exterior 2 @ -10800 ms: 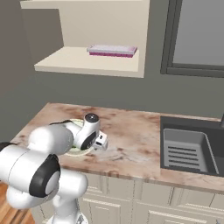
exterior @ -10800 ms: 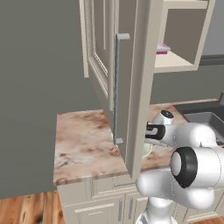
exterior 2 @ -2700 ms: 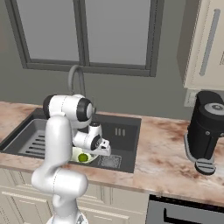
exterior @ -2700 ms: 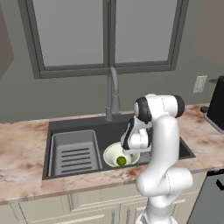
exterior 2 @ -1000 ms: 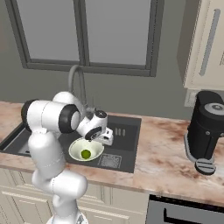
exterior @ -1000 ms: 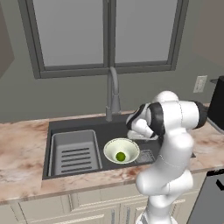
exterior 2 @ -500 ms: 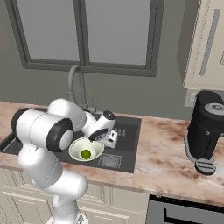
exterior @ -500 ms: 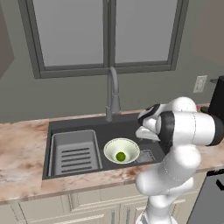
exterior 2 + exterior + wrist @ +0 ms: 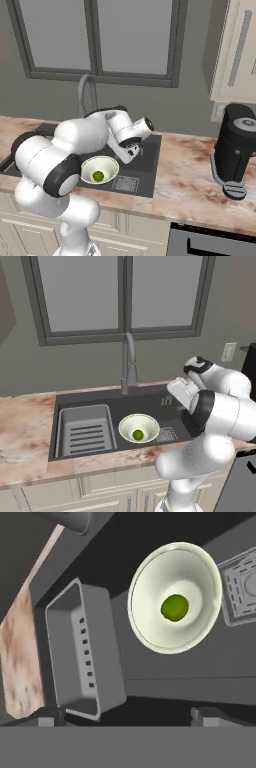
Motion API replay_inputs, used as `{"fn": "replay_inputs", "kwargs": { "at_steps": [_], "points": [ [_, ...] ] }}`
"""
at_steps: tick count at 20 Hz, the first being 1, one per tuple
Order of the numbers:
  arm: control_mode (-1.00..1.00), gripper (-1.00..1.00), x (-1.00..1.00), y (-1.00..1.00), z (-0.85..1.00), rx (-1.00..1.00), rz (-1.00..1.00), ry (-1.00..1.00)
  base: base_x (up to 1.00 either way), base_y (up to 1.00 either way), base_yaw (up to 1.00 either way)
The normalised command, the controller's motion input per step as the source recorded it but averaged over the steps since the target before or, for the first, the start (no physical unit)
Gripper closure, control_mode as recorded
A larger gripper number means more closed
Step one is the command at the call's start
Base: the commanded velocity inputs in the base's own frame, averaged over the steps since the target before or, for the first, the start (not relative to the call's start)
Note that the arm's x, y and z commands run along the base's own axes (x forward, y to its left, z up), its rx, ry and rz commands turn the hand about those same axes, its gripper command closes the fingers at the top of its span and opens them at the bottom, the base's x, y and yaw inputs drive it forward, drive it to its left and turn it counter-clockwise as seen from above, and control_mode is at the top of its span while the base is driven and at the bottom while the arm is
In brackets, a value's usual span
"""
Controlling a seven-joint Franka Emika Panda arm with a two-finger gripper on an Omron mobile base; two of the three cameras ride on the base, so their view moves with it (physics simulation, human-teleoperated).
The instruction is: Pick the lime from the cabinet and place it in the bowl. Then pick the bowl and place it in the sink. Then turn on the sink facuet.
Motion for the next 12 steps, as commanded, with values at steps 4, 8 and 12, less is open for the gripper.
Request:
{"fn": "replay_inputs", "kwargs": {
  "at_steps": [4, 8, 12],
  "points": [
    [-1.00, -1.00, -0.06, 0.03, 0.78, 0.55, -0.23, 0.29, 0.00, 0.00, 0.00],
    [-1.00, -1.00, -0.01, 0.03, 0.65, 0.60, -0.30, 0.37, 0.00, 0.00, 0.00],
    [-1.00, -1.00, 0.00, 0.29, 0.40, 0.49, -0.38, 0.34, 0.00, 0.00, 0.00]
  ]
}}
